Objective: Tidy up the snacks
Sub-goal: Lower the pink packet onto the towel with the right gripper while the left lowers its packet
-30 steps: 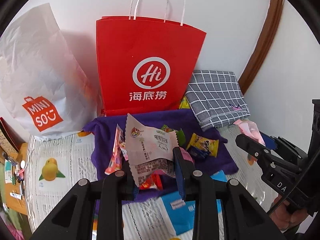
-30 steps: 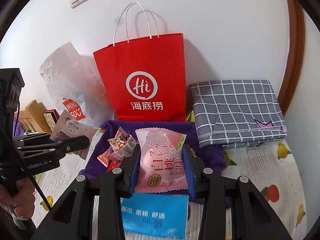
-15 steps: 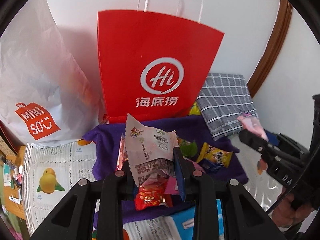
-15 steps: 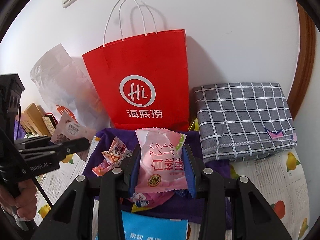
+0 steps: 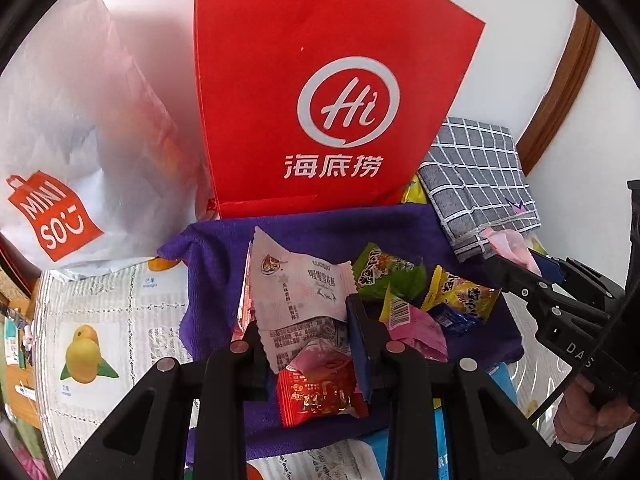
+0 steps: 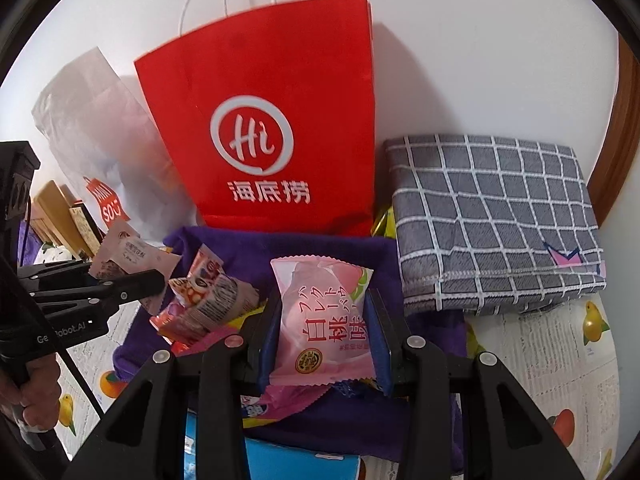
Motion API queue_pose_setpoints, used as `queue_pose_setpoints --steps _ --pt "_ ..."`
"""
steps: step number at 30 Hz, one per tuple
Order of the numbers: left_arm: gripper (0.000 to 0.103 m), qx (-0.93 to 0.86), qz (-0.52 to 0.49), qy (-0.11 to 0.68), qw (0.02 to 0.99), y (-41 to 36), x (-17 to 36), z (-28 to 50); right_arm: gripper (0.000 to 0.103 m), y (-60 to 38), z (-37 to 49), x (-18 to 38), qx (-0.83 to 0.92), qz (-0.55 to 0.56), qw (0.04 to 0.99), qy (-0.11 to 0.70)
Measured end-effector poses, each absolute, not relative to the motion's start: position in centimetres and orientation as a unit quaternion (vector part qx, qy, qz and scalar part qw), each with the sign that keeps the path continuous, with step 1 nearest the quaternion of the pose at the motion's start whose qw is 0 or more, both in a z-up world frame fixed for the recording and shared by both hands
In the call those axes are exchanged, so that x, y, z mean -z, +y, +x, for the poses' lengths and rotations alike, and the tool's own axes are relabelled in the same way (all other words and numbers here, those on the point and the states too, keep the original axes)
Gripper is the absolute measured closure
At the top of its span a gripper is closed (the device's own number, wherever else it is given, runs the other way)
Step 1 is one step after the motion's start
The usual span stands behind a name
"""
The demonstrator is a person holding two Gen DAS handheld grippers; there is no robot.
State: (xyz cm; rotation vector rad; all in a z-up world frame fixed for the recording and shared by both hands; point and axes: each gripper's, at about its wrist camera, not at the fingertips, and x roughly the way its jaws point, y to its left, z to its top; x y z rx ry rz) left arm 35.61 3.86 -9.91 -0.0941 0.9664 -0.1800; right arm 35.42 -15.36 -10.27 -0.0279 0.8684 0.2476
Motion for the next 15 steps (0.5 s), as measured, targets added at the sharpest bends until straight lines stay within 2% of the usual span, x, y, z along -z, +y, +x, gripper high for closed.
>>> queue_pose_setpoints --steps 15 --pt "0.075 0.084 -0.051 0.469 0.877 4.2 10.4 36.2 0.064 -15.6 36.3 11.8 -0.126 -0.015 0.886 0.447"
